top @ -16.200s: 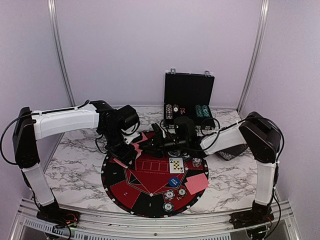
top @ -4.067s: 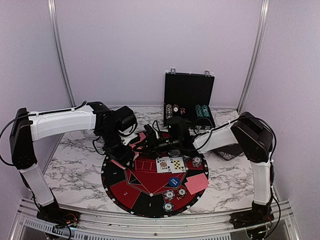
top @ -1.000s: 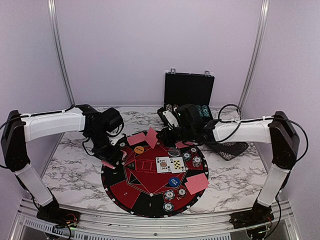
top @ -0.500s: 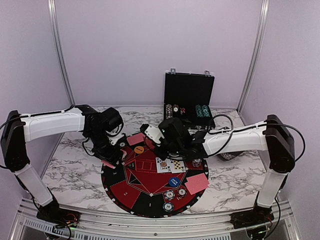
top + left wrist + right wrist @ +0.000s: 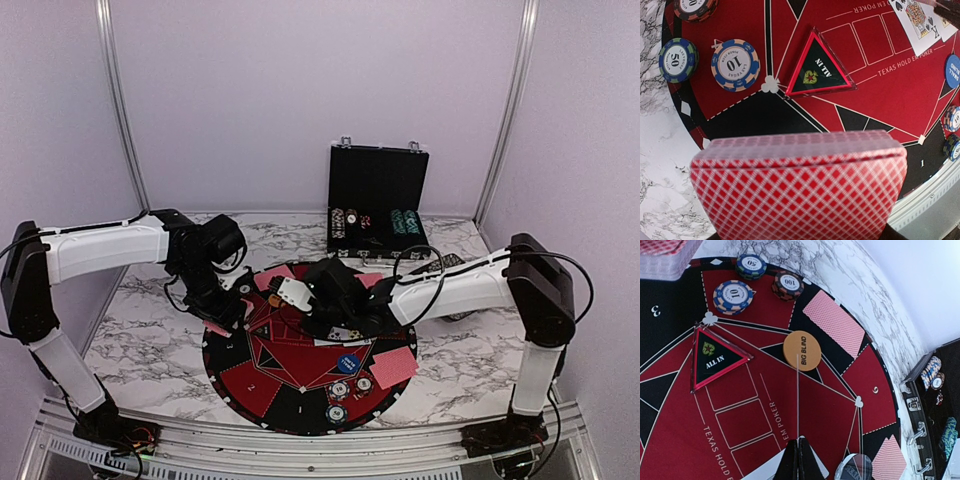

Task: Distribute texas hold em gaming equipment
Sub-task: Flop the poker card onto the poker table mat, then pick up the all-in button from the poker table mat, then place the all-in button in the small blind area.

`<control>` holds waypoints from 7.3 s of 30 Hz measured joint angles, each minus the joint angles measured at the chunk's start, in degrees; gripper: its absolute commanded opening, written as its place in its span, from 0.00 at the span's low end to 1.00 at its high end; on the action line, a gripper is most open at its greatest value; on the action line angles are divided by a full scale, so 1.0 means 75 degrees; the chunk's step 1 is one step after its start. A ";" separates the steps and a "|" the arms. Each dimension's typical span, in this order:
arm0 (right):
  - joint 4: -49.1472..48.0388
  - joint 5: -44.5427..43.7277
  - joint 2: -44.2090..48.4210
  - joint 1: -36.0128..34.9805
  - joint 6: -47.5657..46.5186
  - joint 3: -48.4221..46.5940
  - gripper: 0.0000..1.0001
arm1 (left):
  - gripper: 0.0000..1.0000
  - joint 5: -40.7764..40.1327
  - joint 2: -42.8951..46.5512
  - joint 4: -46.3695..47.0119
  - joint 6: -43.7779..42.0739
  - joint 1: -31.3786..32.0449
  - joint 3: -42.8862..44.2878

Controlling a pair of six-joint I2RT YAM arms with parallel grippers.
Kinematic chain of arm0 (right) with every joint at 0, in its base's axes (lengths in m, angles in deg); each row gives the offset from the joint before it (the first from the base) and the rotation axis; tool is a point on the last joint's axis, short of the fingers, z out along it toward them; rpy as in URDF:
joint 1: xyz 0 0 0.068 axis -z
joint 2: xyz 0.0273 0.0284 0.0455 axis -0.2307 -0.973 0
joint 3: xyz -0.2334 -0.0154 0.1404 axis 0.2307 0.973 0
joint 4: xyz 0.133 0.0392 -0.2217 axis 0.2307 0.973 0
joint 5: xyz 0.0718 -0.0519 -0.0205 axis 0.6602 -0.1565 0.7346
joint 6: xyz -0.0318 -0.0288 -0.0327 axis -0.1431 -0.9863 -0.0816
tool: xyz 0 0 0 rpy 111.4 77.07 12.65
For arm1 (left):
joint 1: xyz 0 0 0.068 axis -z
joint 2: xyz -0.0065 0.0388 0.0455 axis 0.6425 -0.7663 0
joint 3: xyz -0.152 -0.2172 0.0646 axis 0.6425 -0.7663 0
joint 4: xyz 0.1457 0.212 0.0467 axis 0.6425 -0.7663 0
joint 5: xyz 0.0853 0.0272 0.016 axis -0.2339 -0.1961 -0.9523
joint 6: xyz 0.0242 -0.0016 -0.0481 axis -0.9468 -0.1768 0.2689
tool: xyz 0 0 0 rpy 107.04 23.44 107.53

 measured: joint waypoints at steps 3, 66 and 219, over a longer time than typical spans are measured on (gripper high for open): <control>0.0012 0.0006 0.0000 -0.0102 0.0003 0.0085 0.02 | 0.49 0.0000 0.0009 0.0000 0.0000 0.0000 0.0000; 0.1209 0.2602 -0.1918 0.0265 0.2460 -0.2518 0.81 | 0.49 0.0137 0.0603 0.0052 0.0096 -0.0723 -0.0778; 0.3934 0.2815 -0.0329 0.0026 0.4543 -0.1399 0.40 | 0.49 0.0399 0.0764 0.0058 0.0055 -0.0854 -0.0836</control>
